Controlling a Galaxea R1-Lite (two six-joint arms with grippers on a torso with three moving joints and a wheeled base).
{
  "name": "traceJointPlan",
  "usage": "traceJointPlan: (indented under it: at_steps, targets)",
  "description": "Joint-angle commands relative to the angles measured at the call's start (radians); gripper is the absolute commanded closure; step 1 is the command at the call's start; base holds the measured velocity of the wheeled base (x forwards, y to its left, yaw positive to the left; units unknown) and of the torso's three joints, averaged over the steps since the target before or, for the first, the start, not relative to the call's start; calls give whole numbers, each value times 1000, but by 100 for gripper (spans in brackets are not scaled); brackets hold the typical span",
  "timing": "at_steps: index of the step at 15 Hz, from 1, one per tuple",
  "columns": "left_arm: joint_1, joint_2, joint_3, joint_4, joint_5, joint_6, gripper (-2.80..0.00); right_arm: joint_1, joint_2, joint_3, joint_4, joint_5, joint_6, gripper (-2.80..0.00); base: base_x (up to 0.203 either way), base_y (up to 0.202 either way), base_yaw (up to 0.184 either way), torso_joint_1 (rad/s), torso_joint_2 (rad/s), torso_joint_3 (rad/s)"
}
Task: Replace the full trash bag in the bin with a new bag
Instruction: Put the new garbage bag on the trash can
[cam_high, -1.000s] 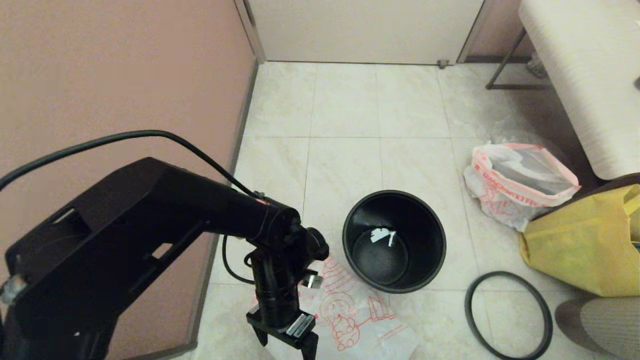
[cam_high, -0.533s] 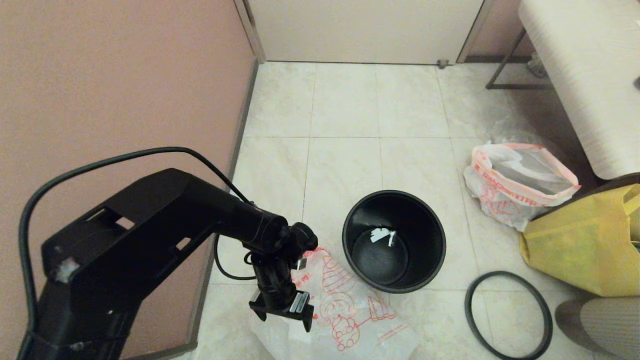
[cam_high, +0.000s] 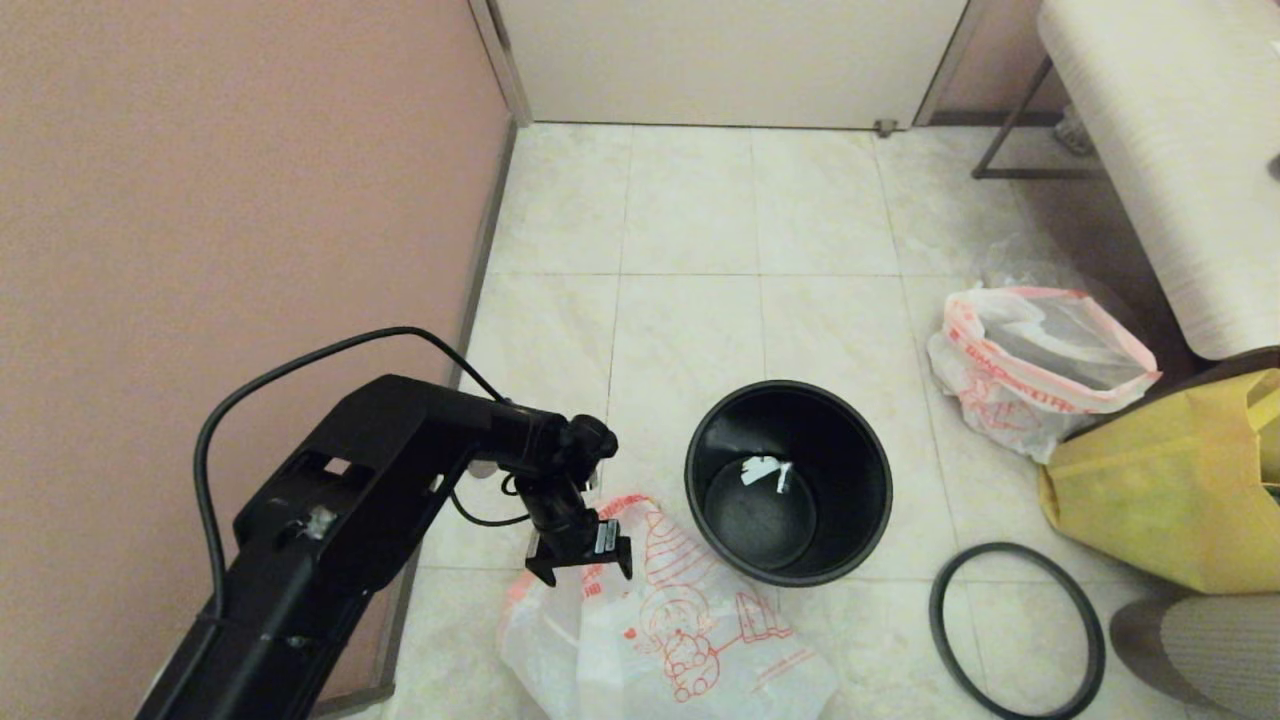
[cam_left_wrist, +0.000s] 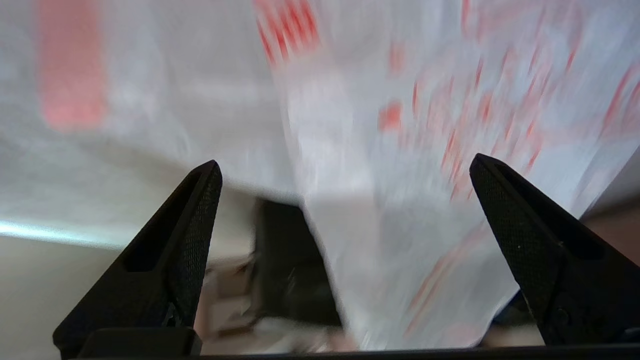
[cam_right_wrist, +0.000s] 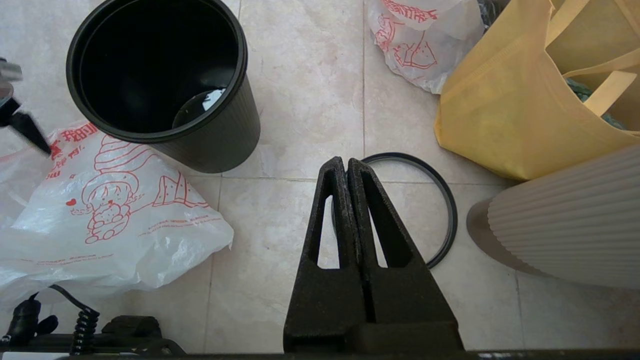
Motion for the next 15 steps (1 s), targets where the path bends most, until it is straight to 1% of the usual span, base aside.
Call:
traceJointPlan:
  at_steps: [1,2,4,5,6,7,9,11,12,14,15]
  targets:
    - [43,61,-49,-42,36,-63,-280,0,0,0,-1,0,0,0,0,0,0,0,0,0]
    - [53,79,-48,-73,82,-82,-280,0,0,0,-1,0,0,0,0,0,0,0,0,0]
    - [65,92,-48,-96,201,-101,-280,0,0,0,-1,0,0,0,0,0,0,0,0,0]
    - [77,91,-48,-96,223,-119,-280,0,0,0,0,0,0,0,0,0,0,0,0,0]
    - [77,92,-45,-90,236,-151,-280,0,0,0,-1,0,0,0,0,0,0,0,0,0]
    - [75,95,-46,-77,247,-161,-280,0,0,0,0,0,0,0,0,0,0,0,0,0]
    - [70,122,-46,-75,292,-159,-280,0,0,0,-1,0,0,0,0,0,0,0,0,0]
    - [59,169,-46,-76,364,-153,-280,0,0,0,0,0,0,0,0,0,0,0,0,0]
    - [57,181,-47,-78,386,-130,-280,0,0,0,-1,0,0,0,0,0,0,0,0,0]
    - [57,195,-47,-92,395,-121,-280,0,0,0,0,0,0,0,0,0,0,0,0,0]
    - [57,202,-47,-96,409,-121,-280,0,1,0,-1,0,0,0,0,0,0,0,0,0]
